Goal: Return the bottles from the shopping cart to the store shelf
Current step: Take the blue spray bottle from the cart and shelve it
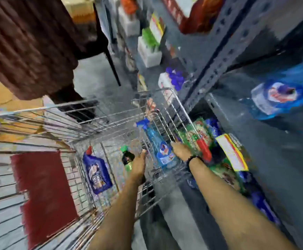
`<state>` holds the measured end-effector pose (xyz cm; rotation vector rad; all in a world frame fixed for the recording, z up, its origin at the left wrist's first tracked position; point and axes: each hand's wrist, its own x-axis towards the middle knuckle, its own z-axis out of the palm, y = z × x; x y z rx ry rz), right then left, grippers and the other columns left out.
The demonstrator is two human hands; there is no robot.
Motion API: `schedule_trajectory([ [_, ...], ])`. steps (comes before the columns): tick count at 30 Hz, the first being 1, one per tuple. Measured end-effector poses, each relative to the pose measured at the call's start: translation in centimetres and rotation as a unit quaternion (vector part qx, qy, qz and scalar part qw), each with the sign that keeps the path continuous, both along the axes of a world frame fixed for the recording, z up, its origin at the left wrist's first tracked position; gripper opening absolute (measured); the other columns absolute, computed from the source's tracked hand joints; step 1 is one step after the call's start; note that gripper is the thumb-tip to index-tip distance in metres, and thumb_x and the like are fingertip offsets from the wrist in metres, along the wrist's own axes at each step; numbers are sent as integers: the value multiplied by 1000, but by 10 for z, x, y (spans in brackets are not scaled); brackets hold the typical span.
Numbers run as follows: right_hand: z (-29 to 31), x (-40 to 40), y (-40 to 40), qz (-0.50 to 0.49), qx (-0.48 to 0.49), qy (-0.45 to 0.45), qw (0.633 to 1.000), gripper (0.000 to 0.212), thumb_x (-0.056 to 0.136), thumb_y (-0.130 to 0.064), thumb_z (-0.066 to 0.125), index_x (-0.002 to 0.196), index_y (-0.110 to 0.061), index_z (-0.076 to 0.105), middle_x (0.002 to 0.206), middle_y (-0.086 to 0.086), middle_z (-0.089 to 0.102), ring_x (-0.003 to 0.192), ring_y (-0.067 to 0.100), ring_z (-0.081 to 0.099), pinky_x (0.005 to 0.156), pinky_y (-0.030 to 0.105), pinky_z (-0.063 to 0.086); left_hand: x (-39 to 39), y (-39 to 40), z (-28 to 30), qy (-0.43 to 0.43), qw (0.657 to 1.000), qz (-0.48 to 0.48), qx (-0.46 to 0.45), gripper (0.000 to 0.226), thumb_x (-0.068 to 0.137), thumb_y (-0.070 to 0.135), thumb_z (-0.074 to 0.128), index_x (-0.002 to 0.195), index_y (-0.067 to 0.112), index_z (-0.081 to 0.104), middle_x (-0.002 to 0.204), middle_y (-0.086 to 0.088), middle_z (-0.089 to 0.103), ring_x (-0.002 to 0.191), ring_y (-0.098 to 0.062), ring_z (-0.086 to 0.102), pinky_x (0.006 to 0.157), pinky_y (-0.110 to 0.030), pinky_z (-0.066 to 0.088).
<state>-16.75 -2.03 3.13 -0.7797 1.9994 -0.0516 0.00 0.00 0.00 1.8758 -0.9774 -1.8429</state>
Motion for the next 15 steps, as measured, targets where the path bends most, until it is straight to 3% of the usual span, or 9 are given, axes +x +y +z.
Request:
schedule_trajectory([
  [2, -21, -8, -13, -52, 29, -21, 998, 50, 99, -31, 33, 124, 7, 54, 135, 25, 52, 122, 32, 51, 97, 31, 40, -14, -13, -22, 67, 992, 70, 86, 41, 98, 35, 31, 113, 8, 58, 118, -11, 53, 107, -25, 49, 88, -36, 40],
  [4, -43, -14, -21, -110, 40, -32, 993, 51, 98, -36, 36, 111, 9, 58, 120, 31, 56, 108, 34, 57, 103, 37, 38, -26, -24, -38, 99, 981, 101, 134, 40, 99, 34, 29, 121, 9, 51, 117, -5, 47, 107, -23, 46, 84, -35, 38],
  [5, -54, -14, -23, -116, 39, -40, 992, 51, 98, -36, 36, 107, 9, 58, 114, 33, 57, 104, 34, 58, 104, 41, 38, -32, -27, -46, 110, 976, 115, 150, 40, 98, 34, 30, 123, 9, 49, 119, -5, 47, 111, -25, 46, 87, -36, 37],
  [7, -68, -11, -29, -107, 43, -65, 991, 57, 99, -40, 31, 118, 9, 55, 125, 29, 56, 113, 37, 56, 104, 43, 40, -41, -31, -59, 109, 972, 128, 163, 46, 98, 36, 31, 129, 6, 46, 131, -10, 50, 124, -28, 45, 96, -39, 37],
  [9, -77, -7, -33, -91, 52, -87, 991, 65, 98, -46, 26, 116, 7, 59, 123, 28, 60, 112, 39, 59, 101, 48, 45, -50, -33, -66, 112, 971, 130, 166, 51, 98, 41, 28, 130, 6, 46, 138, -11, 49, 123, -27, 46, 93, -36, 38],
  [12, -89, -6, -35, -84, 55, -79, 992, 64, 97, -47, 23, 106, 1, 63, 114, 26, 66, 100, 34, 65, 89, 44, 53, -61, -35, -76, 115, 971, 137, 161, 54, 98, 42, 26, 128, 5, 50, 129, -12, 56, 105, -23, 54, 69, -26, 42],
  [14, -95, -6, -36, -74, 59, -71, 993, 61, 97, -46, 22, 103, -2, 63, 113, 23, 66, 86, 26, 65, 72, 32, 52, -64, -35, -80, 106, 972, 142, 152, 47, 98, 41, 27, 113, 8, 57, 109, -3, 64, 88, -15, 59, 67, -26, 45],
  [15, -98, -5, -36, -75, 60, -70, 993, 60, 98, -45, 22, 101, -2, 63, 114, 22, 66, 85, 25, 65, 71, 31, 52, -66, -34, -82, 109, 973, 138, 149, 42, 99, 40, 26, 101, 14, 59, 97, 3, 64, 79, -8, 61, 66, -27, 50],
])
